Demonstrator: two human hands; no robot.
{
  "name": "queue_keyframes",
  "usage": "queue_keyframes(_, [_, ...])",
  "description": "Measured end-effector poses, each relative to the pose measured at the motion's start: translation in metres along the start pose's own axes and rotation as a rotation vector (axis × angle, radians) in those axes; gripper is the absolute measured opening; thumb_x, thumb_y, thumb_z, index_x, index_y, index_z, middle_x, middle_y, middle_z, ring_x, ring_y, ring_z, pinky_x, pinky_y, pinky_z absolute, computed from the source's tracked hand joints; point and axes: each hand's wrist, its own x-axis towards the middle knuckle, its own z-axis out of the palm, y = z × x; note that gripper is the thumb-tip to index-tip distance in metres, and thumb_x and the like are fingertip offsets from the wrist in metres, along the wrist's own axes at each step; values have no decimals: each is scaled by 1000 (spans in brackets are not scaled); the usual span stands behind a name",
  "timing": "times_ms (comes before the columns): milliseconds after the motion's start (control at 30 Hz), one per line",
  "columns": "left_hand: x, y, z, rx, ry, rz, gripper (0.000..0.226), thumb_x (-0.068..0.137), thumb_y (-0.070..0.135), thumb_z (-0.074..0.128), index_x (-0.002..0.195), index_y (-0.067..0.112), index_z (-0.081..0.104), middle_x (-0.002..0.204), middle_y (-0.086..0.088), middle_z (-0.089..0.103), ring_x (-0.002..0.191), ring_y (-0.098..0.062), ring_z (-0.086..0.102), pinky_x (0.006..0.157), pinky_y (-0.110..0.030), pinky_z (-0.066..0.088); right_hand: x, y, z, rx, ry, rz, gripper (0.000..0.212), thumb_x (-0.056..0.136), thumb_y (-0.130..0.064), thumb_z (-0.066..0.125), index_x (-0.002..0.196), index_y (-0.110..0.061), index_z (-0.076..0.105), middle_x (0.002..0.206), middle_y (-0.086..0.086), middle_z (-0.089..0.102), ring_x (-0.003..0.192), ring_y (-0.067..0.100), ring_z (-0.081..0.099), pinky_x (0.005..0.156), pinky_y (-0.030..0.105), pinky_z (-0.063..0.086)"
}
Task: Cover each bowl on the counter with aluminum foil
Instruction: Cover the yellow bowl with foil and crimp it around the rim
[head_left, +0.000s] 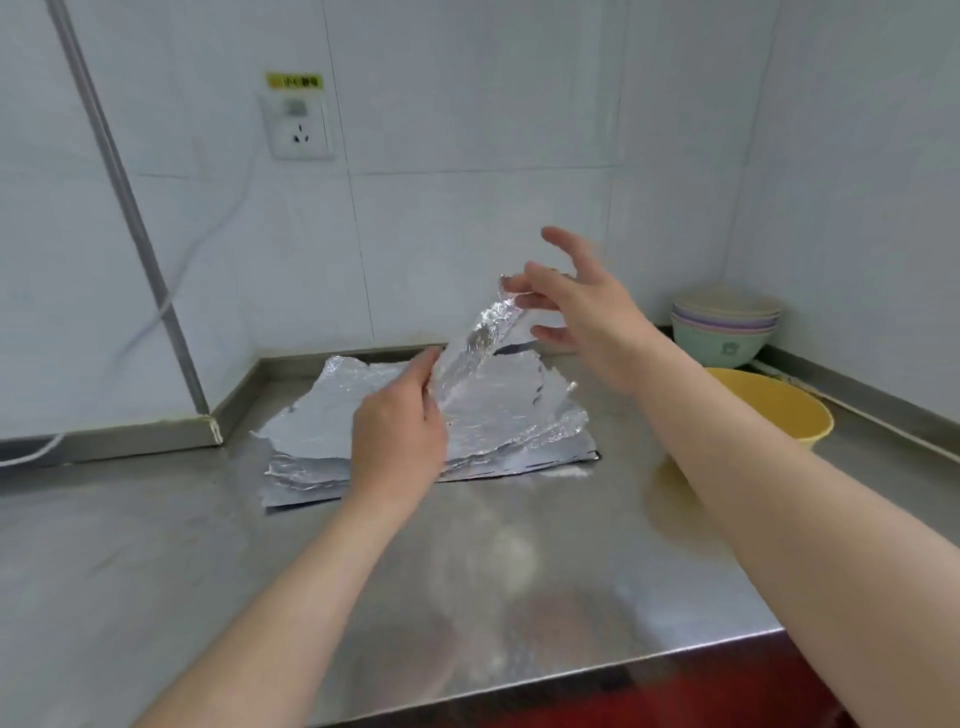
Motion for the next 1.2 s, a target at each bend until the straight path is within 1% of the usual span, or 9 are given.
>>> queue_keyframes(233, [72,29,-72,-98,133,85,28,95,1,41,87,23,56,55,12,43,52,-4,44,48,-13,30,6,10,-37,-666,200,-228,105,79,-28,78,154,-31,4,162,-2,8,148,25,6,119,49,12])
queue_keyframes(367, [107,46,-107,-134,93,153,21,97,5,46,108,1,64,53,14,39,42,4,42,44,-8,30,14,-34,-57,-729,316,-259,108,73,-44,80,151,-40,5,160,-5,13,147,22,10,114,58,18])
queue_keyframes(500, [130,60,-129,-83,6,249,21,97,8,48,97,22,64,59,2,48,45,0,41,47,-12,31,10,-60,-68,-709,296,-281,55,80,-42,75,128,-30,50,118,-6,58,112,14,50,98,37,41])
queue_keyframes(567, [141,63,-132,-92,21,292,23,95,8,50,97,27,63,75,-14,62,65,-12,56,63,-25,41,7,-62,-66,-677,261,-314,21,88,-36,68,84,-17,60,71,-8,50,67,11,45,62,23,36])
queue_keyframes(633, [150,65,-127,-83,86,296,31,92,10,55,120,22,60,98,-13,66,89,-26,60,78,-27,43,4,-58,-67,-580,263,-311,39,94,-28,62,64,-8,46,57,-3,34,56,16,29,51,28,22])
queue_keyframes(800, [137,51,-118,47,476,351,68,77,22,69,140,13,43,140,-6,46,130,-25,41,106,-26,26,-4,-45,-73,-243,361,-110,28,96,-25,57,81,-2,59,61,2,42,46,7,33,45,18,27])
queue_keyframes(1000, [58,10,-77,92,29,611,31,86,25,58,116,26,64,136,-3,52,124,-24,46,105,-45,33,-16,1,-77,0,364,156,16,95,-19,60,86,-5,59,69,5,49,58,15,42,51,21,38])
queue_keyframes(1133, [33,-28,-86,-140,-169,334,43,95,-5,48,106,30,72,134,10,51,119,17,39,101,-3,23,-36,30,-67,-23,349,312,31,95,-18,60,67,-9,51,58,3,47,48,13,36,41,19,29])
queue_keyframes(1200, [26,-60,-80,-186,-300,238,61,94,-10,44,106,44,70,136,18,46,120,25,34,102,0,21,-44,47,-60,-7,328,369,33,96,-16,59,65,-10,50,57,3,46,46,12,37,41,18,30])
